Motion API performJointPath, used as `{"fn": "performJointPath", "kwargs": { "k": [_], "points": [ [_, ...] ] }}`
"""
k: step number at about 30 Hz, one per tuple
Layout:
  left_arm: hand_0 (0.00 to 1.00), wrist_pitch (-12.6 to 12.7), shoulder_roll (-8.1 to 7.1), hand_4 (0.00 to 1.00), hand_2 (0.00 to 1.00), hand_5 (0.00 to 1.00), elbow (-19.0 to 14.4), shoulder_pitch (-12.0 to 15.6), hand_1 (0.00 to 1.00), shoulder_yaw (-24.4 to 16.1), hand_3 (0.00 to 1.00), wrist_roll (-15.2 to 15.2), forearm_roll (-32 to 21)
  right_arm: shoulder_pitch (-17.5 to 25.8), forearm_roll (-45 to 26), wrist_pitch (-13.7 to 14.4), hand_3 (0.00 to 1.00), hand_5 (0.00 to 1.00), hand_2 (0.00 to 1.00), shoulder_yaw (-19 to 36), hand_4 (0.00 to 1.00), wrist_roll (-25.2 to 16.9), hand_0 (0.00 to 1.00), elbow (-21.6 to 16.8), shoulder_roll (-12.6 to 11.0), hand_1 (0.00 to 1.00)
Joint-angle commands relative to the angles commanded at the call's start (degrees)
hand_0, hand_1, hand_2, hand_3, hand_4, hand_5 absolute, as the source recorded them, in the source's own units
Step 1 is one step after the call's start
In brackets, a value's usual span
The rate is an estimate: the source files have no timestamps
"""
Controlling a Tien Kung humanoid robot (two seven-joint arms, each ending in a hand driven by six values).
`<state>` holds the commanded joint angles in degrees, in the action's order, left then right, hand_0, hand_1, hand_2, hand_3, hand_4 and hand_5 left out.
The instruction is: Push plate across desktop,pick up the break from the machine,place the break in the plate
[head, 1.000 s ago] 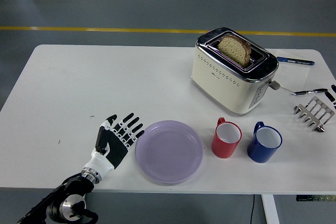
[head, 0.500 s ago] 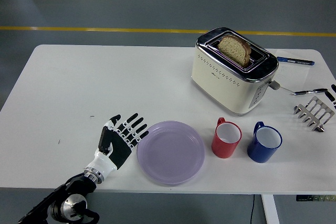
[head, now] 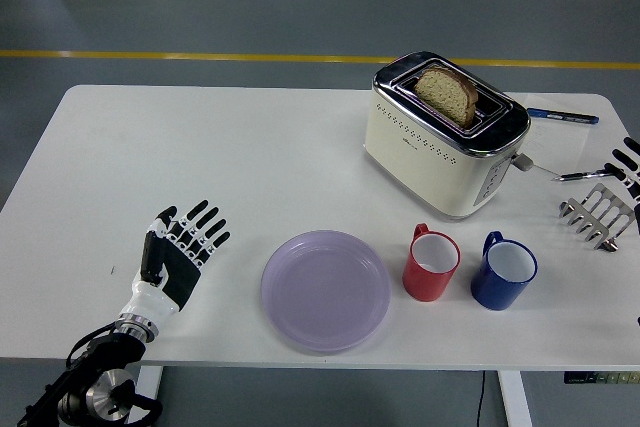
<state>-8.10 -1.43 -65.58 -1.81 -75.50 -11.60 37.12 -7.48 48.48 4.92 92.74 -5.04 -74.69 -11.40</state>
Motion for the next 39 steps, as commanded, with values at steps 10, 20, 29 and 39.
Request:
{"fn": "performJointPath", "kwargs": {
  "k": [10, 20, 29, 39],
  "points": [
    [0.795, 0.67, -1.99, 0.563, 0.805, 0.998, -6.12, 5.26, 0.793, -8.70, 0.779, -0.09, 2.07, -13.52, 21.26, 3.69, 0.756, 0.420, 0.743, -12.65, 0.564, 1.86, 0.720, 3.77, -9.03, 0.709],
    [0.791, 0.32, -1.87, 0.560, 0.804, 0.998, -7.01, 4.63, 0.796, -10.93, 0.773, 0.65, 1.87, -33.14, 44.96, 4.49, 0.844, 0.432, 0.843, -30.29, 0.761, 8.58, 0.827, 13.81, -10.84, 0.803],
    [0.794, 0.25, -1.47, 0.542, 0.803, 0.998, -7.05, 4.34, 0.792, -10.05, 0.769, 0.82, 1.82, -45.15, 51.86, 2.10, 0.869, 0.451, 0.871, -41.90, 0.777, 11.04, 0.857, 23.70, -5.74, 0.822],
    [0.794, 0.28, -1.94, 0.538, 0.802, 0.998, -6.56, 4.06, 0.792, -8.73, 0.766, 1.19, 1.69, -54.24, 47.70, 0.13, 0.872, 0.477, 0.861, -50.66, 0.791, 12.28, 0.865, 36.98, 1.02, 0.818]
  ]
}}
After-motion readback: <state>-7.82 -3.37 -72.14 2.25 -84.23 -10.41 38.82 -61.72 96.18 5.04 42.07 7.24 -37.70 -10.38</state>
